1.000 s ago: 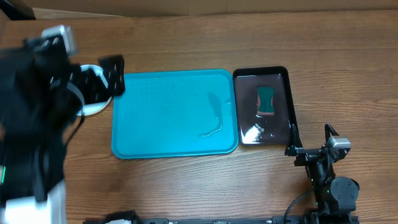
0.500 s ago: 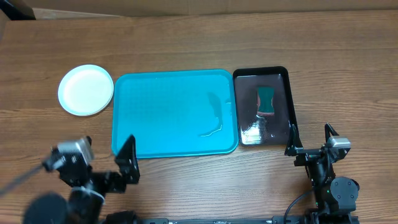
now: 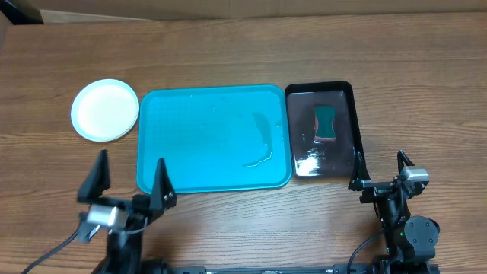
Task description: Clean dirty plates on tray and stack at the side
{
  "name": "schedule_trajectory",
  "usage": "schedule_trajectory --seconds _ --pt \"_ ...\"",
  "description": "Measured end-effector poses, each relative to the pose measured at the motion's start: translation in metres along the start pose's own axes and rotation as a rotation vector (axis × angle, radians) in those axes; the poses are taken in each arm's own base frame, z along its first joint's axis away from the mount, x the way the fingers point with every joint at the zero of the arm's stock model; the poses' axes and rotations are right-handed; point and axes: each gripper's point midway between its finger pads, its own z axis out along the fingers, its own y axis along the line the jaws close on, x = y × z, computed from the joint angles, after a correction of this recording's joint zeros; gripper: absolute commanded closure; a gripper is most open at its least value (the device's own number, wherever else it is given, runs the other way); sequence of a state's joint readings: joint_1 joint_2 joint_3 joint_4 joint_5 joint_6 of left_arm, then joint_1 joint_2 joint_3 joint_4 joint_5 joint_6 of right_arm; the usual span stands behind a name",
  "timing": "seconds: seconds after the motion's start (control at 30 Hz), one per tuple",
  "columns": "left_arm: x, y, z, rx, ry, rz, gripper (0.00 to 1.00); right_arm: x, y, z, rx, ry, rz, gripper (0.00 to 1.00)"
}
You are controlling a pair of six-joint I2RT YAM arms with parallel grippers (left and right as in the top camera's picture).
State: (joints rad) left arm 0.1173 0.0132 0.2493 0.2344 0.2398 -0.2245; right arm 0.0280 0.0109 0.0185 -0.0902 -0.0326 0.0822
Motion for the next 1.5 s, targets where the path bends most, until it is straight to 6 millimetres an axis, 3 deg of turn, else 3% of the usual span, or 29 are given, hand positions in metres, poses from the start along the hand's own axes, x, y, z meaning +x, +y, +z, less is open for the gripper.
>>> schedule_trajectory --seconds 0.2,0.5,0.7,1.5 --pt "0.078 0.016 -0.006 -0.033 0.139 -0.036 0.0 0.0 0.0 0.0 0.0 0.0 0.001 0.0" --pt "0.132 0.045 -0.02 -0.181 0.292 -0.065 0.0 0.0 0.0 0.0 0.0 0.0 0.001 0.0" --pt "0.179 0.064 -0.045 -0.305 0.488 -0.081 0.0 0.0 0.0 0.0 0.0 0.0 0.0 0.0" --pt "0.178 0.068 -0.046 -0.33 0.486 -0.071 0.0 0.0 0.0 0.0 0.0 0.0 0.0 0.0"
